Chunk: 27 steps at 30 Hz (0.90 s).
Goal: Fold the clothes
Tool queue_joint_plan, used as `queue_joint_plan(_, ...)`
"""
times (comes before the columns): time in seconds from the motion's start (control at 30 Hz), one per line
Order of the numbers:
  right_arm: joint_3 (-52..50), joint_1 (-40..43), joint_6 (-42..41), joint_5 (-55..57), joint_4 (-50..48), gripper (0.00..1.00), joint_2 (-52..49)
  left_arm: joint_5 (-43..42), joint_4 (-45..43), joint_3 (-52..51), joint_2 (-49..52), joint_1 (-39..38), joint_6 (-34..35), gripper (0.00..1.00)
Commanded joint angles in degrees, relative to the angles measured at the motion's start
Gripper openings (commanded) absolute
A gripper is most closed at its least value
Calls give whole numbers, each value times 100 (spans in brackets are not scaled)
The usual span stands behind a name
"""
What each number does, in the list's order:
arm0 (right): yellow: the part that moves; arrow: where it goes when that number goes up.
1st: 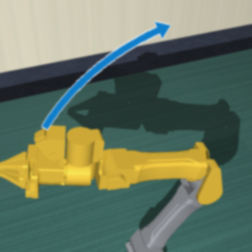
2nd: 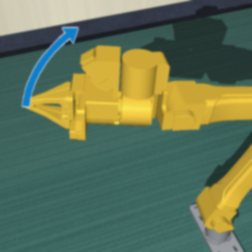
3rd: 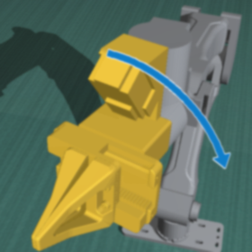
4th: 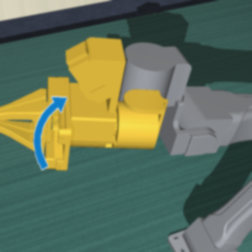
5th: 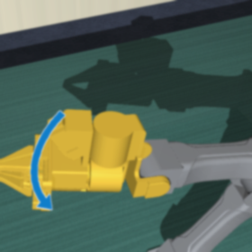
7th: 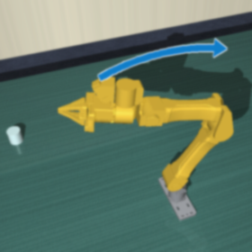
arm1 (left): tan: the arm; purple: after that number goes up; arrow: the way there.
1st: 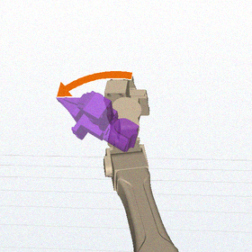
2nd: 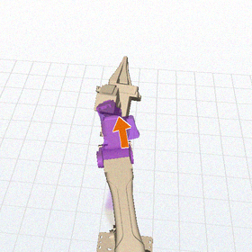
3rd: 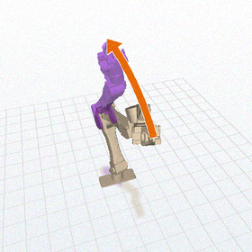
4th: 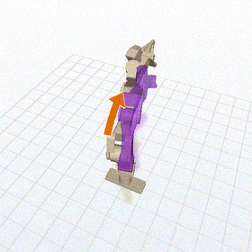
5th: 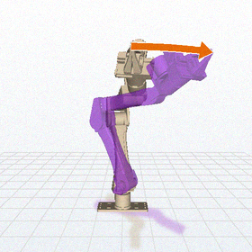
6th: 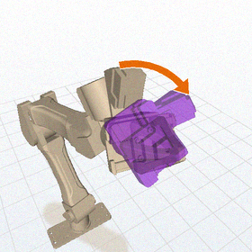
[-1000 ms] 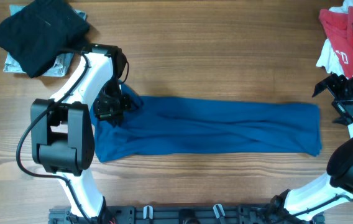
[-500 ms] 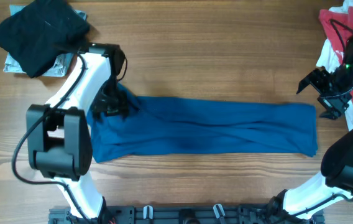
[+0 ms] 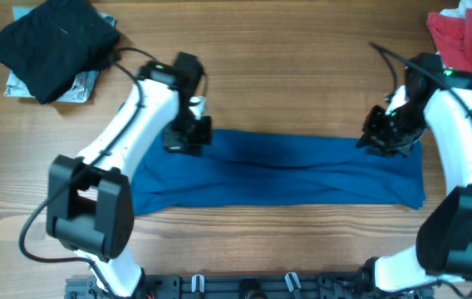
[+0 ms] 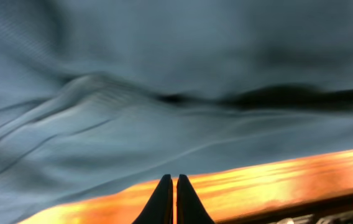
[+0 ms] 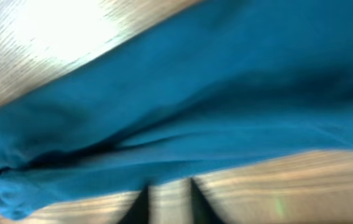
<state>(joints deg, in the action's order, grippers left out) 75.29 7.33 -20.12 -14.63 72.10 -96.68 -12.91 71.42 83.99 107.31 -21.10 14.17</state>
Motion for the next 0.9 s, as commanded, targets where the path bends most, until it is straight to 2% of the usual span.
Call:
queue_joint_plan(0.0,-793,-612,-380,-127,-741,4,90,-321,-651,37,-144,-555,625,4)
queue_joint_plan(0.03,-1056,-782,-417,-264,-1106,4,90,-365,-922,37,-144,-682,654,4)
queue_joint_plan(0.13,-1523,-1167,-874,-476,-1843,4,79,-424,-1676,37,-129,-966,1322,4)
queue_joint_plan(0.4,-1606,-1333,-1005,-490,-2050,4,52,-704,-2804,37,693,-1523,1718,4)
queue_joint_plan(0.47,-1606,-1333,-997,-472,-2050,4,52,-721,-2736,37,857,-1556,1805,4)
queue_joint_plan(0.63,-1606,-1333,-1003,-474,-2135,5,52,-634,-1880,11,977,-1576,1910,4)
queue_joint_plan(0.87,-1606,-1333,-997,-474,-2079,4,52,-468,-2404,-501,984,-1576,1912,4)
